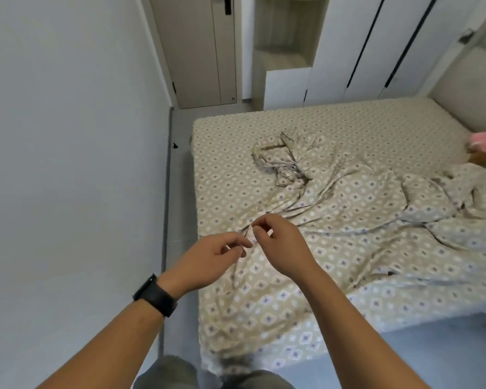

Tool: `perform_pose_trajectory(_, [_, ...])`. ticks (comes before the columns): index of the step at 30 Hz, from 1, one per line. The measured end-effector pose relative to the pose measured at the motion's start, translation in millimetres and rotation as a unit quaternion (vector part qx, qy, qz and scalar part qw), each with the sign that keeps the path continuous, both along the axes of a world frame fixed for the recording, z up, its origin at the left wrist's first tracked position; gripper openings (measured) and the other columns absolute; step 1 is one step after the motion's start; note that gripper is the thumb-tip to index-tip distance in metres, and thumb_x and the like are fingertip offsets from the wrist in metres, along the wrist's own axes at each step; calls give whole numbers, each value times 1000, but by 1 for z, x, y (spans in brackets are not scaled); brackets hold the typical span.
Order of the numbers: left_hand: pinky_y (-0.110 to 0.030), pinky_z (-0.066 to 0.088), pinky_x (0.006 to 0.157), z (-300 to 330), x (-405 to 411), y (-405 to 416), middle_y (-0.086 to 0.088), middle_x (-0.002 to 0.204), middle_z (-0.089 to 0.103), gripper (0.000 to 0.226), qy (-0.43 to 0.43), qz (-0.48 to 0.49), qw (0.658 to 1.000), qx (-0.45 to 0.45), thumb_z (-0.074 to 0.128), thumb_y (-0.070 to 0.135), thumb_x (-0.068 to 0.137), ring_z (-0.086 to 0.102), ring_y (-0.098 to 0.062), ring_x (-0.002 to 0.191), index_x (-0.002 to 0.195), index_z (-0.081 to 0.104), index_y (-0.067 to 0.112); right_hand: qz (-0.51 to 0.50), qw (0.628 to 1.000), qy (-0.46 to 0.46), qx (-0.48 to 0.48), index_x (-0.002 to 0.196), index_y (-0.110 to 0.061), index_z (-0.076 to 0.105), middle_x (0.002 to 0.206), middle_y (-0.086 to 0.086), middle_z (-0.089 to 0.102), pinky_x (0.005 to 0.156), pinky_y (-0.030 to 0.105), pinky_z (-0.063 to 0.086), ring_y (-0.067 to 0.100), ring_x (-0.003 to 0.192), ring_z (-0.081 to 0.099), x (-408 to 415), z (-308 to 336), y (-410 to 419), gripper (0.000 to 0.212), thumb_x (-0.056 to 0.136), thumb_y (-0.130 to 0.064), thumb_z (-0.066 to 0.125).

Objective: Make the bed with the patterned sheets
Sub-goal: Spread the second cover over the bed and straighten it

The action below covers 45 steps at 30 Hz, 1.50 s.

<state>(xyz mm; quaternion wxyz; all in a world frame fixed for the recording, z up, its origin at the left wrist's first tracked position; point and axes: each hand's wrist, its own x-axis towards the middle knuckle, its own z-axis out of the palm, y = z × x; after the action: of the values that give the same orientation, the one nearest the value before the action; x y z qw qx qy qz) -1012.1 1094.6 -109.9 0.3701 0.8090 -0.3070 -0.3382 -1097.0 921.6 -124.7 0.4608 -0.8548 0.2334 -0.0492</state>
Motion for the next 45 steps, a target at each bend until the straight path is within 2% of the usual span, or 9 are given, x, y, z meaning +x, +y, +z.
perform_pose_trajectory(4, [-48, 55, 89, -2, 53, -21, 17, 101, 72, 22, -4, -98, 995, 24, 53, 31, 102, 68, -14, 91, 110, 70, 42, -91, 995, -11, 30, 99, -31, 66, 95, -18, 64, 69, 17, 43, 0, 83, 59, 0, 9, -8, 11, 101, -31, 55])
perform_pose_trajectory(10, [-48, 56, 84, -38, 133, -87, 20, 99, 72, 21, 4, -247, 968, 47, 53, 30, 103, 69, -20, 90, 109, 70, 41, -247, 968, 27, 24, 106, -31, 66, 100, -19, 63, 70, 22, 46, 2, 78, 58, 21, -25, -13, 12, 101, -33, 55])
perform_pose_trajectory(17, [-26, 52, 78, -42, 217, -156, 21, 104, 68, 23, -35, -500, 864, 43, 52, 31, 103, 65, -1, 88, 116, 68, 40, -364, 926, 91, 47, 113, -36, 63, 107, -18, 60, 73, 21, 46, -1, 78, 57, 92, -22, 45, 15, 101, -38, 54])
perform_pose_trajectory(20, [-29, 52, 79, -40, 234, -151, 19, 104, 68, 22, -34, -527, 847, 58, 52, 30, 103, 65, -4, 87, 116, 69, 39, -382, 915, 124, 39, 116, -38, 62, 107, -19, 59, 80, 28, 51, 2, 80, 58, 94, -9, 65, 19, 101, -43, 52])
perform_pose_trajectory(24, [-37, 53, 90, -36, 237, -152, 17, 107, 68, 25, -73, -624, 773, 93, 49, 30, 104, 64, -4, 96, 121, 66, 37, -459, 880, 124, 19, 117, -37, 62, 106, -22, 59, 75, 22, 47, 0, 78, 57, 97, 0, 80, 18, 102, -41, 52])
perform_pose_trajectory(30, [-41, 55, 83, -29, 243, -131, 13, 98, 70, 25, -64, -594, 801, 40, 49, 31, 102, 65, -9, 87, 117, 67, 41, -445, 889, 106, 28, 116, -40, 61, 107, -20, 60, 78, 31, 53, 1, 76, 57, 134, -9, 89, 18, 101, -43, 51])
perform_pose_trajectory(34, [-34, 53, 90, -18, 286, -127, 22, 110, 67, 25, -70, -609, 789, 42, 51, 33, 103, 62, 1, 98, 122, 66, 40, -459, 883, 98, 17, 113, -43, 61, 106, -23, 61, 79, 25, 52, -2, 82, 58, 155, 1, 98, 17, 100, -46, 52])
perform_pose_trajectory(38, [-31, 53, 88, -18, 334, -167, 22, 108, 66, 24, -72, -576, 814, 10, 52, 33, 103, 61, 3, 95, 122, 67, 39, -480, 871, 109, 9, 114, -40, 63, 105, -24, 61, 77, 25, 52, -4, 83, 58, 182, 3, 75, 17, 100, -43, 53])
perform_pose_trajectory(45, [-38, 53, 85, -18, 455, -255, 22, 110, 66, 27, -113, -664, 739, -18, 45, 37, 103, 61, -4, 96, 121, 65, 40, -559, 826, 75, 10, 114, -39, 62, 109, -23, 61, 73, 17, 44, -9, 89, 56, 328, -14, 9, 16, 101, -38, 53])
